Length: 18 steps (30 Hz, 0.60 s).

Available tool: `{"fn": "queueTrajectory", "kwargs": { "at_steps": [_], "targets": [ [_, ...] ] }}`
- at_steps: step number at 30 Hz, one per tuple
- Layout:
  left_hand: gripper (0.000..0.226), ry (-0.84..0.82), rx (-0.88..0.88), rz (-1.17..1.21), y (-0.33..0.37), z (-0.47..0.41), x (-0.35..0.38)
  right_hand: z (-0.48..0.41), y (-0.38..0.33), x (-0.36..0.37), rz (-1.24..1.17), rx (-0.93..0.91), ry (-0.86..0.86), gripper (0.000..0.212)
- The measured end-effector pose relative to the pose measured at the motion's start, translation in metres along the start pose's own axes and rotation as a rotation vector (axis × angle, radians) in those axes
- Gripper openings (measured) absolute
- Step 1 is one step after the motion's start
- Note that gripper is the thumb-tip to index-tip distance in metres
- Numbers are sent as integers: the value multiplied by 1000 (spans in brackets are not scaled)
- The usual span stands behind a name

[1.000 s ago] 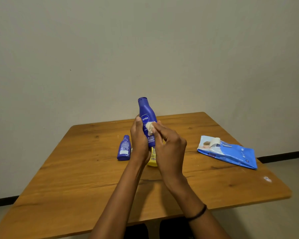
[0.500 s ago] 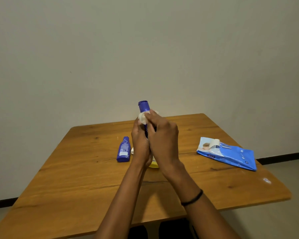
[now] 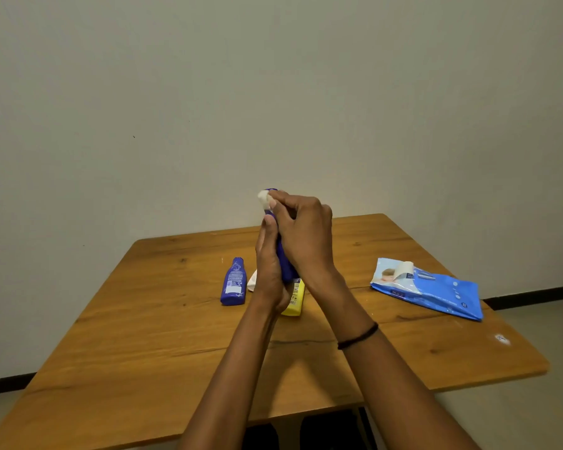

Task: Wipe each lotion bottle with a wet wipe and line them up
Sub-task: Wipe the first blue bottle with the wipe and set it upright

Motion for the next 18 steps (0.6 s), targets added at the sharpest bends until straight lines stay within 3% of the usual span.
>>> {"fn": "queueTrajectory", "kwargs": {
  "at_steps": [4,9,18],
  "targets": [
    [46,-37,-8,124,9,-3,-3,24,-1,0,-18,-63,-25,29],
    [59,-60,-6,213,21,-11,-14,79,13,-2,31,-80,-90,43],
    [59,-64,-192,282,13,-5,-5,84,18,-11,29,-81,24,46]
  ]
}}
Point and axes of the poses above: each hand's wrist, its own z-axis away from the middle knuckle, its own x-axis out of the palm, y = z × x, the point moved 3 cm from there along -z, towards the middle knuckle, and after that the axes turned 14 degrees about z, right-handed, at the moved point
